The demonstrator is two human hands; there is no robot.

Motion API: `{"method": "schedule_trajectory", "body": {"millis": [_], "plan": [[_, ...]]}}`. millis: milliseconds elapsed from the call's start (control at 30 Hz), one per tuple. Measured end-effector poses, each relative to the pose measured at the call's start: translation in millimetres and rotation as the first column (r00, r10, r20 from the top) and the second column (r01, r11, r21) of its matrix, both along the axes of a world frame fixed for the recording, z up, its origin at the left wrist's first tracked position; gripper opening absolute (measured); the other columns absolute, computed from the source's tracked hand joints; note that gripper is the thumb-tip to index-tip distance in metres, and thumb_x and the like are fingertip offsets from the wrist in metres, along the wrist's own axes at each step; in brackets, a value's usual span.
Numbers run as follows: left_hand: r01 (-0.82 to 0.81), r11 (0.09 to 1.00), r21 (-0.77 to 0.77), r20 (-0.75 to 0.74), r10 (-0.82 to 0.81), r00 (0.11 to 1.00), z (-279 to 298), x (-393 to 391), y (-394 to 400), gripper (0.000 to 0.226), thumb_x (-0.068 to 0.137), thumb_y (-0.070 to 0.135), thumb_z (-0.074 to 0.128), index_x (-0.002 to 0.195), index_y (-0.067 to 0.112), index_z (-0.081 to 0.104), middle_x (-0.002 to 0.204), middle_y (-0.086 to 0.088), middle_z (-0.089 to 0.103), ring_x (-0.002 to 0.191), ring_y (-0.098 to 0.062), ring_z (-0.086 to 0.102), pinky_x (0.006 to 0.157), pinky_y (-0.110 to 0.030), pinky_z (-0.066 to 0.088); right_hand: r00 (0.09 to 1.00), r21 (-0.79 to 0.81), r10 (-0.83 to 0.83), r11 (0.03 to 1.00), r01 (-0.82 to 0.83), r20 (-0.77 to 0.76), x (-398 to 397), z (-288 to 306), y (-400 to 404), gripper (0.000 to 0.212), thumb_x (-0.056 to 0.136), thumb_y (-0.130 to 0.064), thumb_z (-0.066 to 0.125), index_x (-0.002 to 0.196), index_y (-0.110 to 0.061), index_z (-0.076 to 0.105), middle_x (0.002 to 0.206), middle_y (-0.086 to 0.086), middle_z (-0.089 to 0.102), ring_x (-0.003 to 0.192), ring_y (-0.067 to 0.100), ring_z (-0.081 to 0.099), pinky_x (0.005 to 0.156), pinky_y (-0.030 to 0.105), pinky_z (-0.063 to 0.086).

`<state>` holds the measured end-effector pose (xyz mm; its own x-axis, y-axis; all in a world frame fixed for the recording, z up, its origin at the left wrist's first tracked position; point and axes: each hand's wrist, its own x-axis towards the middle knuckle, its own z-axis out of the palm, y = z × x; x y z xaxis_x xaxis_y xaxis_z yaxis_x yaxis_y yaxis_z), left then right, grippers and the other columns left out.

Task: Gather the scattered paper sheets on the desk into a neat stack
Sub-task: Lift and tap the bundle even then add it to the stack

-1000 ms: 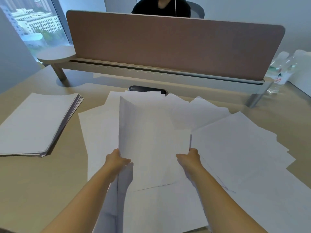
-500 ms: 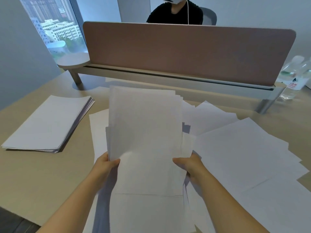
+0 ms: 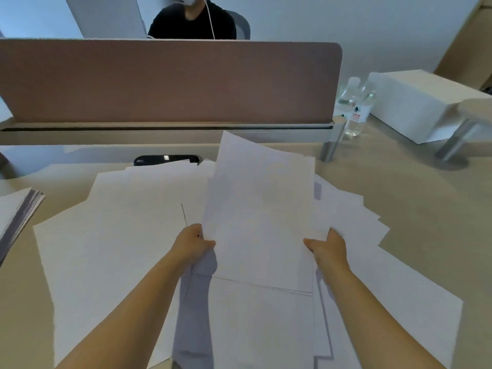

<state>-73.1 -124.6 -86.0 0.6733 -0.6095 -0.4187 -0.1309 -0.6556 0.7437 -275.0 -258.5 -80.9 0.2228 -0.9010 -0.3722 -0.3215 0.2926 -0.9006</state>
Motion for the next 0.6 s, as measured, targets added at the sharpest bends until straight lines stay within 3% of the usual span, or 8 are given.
{"method": "schedule_trajectory", "body": {"millis": [100,167,200,267,367,600], "plan": [[0.051,0.997,0.066,0.079,-0.056,0.995,-12,-1,-26,0.021,0.088,0.007,0.054,0.069,0.015,0.046,0.072,-0.001,0.05,0.084,-0.025,0.051,0.073,-0.03,0.039,0.988,-0.022,-0.059,0.998,0.057,-0.145,-14,-13,-14,0.012,0.085,0.001,0.053,0.091,-0.009,0.051,0.081,0.005,0.054,0.075,0.022,0.053,0.06,0.025,0.042],[0.079,0.978,0.191,0.185,-0.115,0.976,-20,0,-37,0.006,0.089,0.016,0.052,0.084,0.015,0.053,0.085,-0.005,0.057,0.094,-0.03,0.053,0.076,-0.033,0.04,0.936,-0.052,-0.085,0.996,0.072,-0.341,-21,-22,-20,0.031,0.084,-0.01,0.057,0.115,-0.01,0.052,0.109,0.011,0.056,0.1,0.027,0.055,0.079,0.032,0.045],[0.059,0.966,0.253,0.248,-0.123,0.961,-23,1,-40,0.012,0.09,0.022,0.052,0.098,0.015,0.058,0.101,-0.009,0.058,0.105,-0.032,0.052,0.084,-0.036,0.041,0.886,-0.067,-0.104,0.994,0.083,-0.452,-24,-26,-22,0.048,0.085,-0.017,0.059,0.13,-0.008,0.044,0.125,0.013,0.05,0.117,0.031,0.048,0.094,0.036,0.041],[0.001,0.942,0.335,0.316,-0.114,0.942,-24,2,-43,0.038,0.088,0.033,0.055,0.122,0.015,0.052,0.126,-0.014,0.05,0.12,-0.034,0.045,0.096,-0.04,0.039,0.814,-0.083,-0.139,0.99,0.111,-0.564,-28,-33,-26,0.068,0.084,-0.027,0.061,0.141,-0.007,0.03,0.14,0.015,0.038,0.132,0.033,0.033,0.109,0.041,0.03],[-0.038,0.936,0.351,0.358,-0.097,0.929,-26,7,-46,0.057,0.085,0.038,0.058,0.133,0.013,0.04,0.136,-0.014,0.042,0.126,-0.035,0.039,0.1,-0.042,0.036,0.793,-0.085,-0.12,0.993,0.087,-0.597,-28,-45,-33,0.079,0.082,-0.036,0.063,0.143,-0.006,0.022,0.146,0.015,0.031,0.138,0.032,0.024,0.115,0.043,0.021],[0.019,0.942,0.336,0.287,-0.122,0.95,-38,34,-64,0.079,0.082,0.047,0.061,0.142,0.009,0.026,0.146,-0.013,0.034,0.137,-0.032,0.031,0.11,-0.043,0.028,0.736,-0.069,0.041,0.991,-0.118,-0.676,-7,-47,-50,0.094,0.077,-0.042,0.068,0.146,-0.009,0.012,0.152,0.01,0.019,0.143,0.026,0.013,0.117,0.041,0.007]]}}
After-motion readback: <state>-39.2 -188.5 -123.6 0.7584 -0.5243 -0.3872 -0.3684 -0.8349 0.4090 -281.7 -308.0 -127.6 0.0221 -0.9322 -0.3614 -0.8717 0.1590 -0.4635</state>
